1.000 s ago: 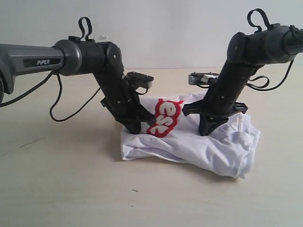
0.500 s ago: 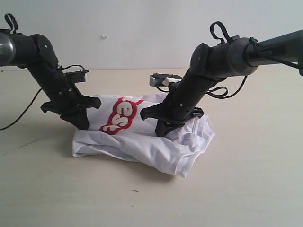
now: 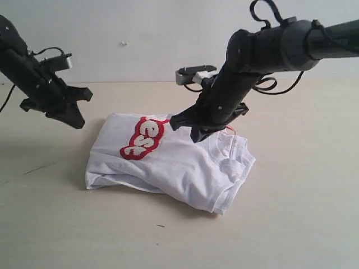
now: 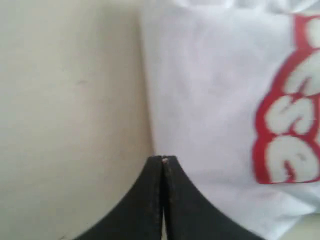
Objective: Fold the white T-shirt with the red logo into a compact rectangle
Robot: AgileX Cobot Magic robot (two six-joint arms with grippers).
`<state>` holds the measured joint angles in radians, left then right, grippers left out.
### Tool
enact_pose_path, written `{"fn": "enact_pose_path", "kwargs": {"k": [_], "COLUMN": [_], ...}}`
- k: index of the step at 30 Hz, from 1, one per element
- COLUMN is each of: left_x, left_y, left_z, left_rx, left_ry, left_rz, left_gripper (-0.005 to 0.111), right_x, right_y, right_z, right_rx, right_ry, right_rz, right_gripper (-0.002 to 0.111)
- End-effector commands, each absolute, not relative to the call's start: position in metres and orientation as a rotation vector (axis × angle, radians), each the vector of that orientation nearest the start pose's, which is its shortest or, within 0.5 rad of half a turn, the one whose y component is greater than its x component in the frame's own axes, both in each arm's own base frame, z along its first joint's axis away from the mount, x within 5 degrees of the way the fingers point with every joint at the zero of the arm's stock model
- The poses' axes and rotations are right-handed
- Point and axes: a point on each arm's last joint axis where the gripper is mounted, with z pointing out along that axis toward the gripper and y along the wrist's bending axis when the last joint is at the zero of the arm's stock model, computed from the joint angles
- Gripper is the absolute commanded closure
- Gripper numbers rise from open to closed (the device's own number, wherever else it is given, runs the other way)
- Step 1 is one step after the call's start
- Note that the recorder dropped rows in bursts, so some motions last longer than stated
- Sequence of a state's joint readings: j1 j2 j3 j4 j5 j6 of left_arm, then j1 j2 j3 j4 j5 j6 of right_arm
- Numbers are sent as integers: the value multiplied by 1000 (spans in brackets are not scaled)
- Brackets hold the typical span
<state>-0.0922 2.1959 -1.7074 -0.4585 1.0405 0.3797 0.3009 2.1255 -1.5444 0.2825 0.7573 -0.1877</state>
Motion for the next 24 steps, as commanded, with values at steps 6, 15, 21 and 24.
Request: {"fn": "enact_pose_path", "kwargs": {"k": [6, 15, 21, 24], "left_x": [430, 417, 419, 424], "left_y": [-155, -217, -227, -223], "left_z": [205, 163, 131, 120], "left_rx": [636, 812, 831, 819], "left_ry": [2639, 2623, 2643, 2649], "left_rz": [-809, -795, -757, -669], "left_gripper": [107, 107, 107, 107], "right_x": [411, 401, 392, 387], "right_y": [136, 123, 115, 114], "right_z": [216, 254, 276, 283], "right_rx": [-430, -427, -415, -416], "right_ry": [2654, 2598, 2580, 2583], "right_rz": [253, 127, 121, 121], "right_gripper": [98, 98, 98, 98]}}
